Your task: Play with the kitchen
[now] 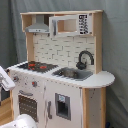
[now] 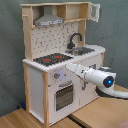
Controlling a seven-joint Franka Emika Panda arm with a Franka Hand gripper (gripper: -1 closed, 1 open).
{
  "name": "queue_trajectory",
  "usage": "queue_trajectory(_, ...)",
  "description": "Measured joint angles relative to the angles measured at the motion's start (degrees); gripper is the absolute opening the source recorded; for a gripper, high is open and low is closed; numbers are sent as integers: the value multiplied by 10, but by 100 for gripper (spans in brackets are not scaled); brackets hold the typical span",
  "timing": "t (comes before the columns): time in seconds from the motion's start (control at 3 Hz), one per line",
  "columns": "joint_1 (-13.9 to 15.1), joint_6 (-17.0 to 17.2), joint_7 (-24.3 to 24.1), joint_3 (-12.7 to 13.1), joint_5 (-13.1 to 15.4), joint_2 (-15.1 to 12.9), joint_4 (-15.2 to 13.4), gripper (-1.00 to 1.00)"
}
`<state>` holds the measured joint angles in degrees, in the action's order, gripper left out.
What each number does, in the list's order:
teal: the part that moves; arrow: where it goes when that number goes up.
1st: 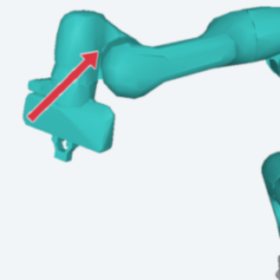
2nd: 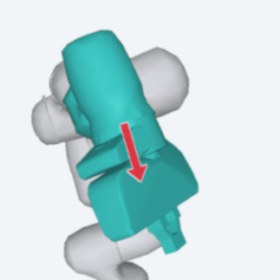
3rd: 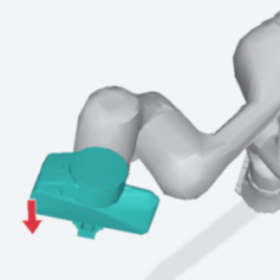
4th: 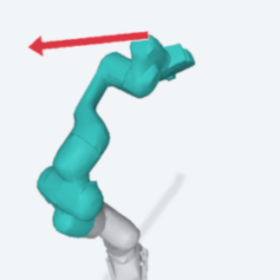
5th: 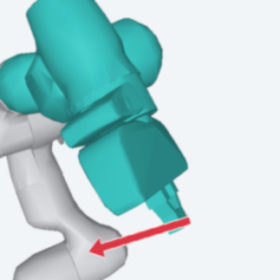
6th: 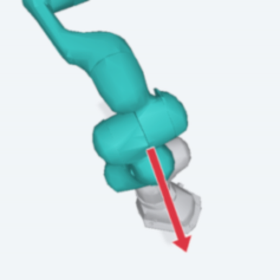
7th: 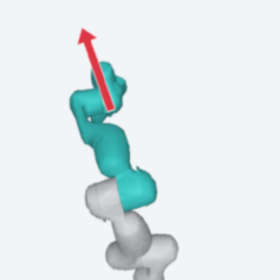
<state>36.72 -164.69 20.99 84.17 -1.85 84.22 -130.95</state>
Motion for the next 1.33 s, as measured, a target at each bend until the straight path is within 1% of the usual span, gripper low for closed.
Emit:
queue_trajectory(0.33, -26, 0, 46, -17, 2, 5, -17, 100)
queue_trajectory(0.67, -58, 1, 91, -31, 2, 9, -42, 100)
queue_trajectory(1.0, -96, 0, 127, -40, 7, 10, -81, 100)
queue_trajectory(1.33, -126, -3, 156, -42, 15, 10, -119, 100)
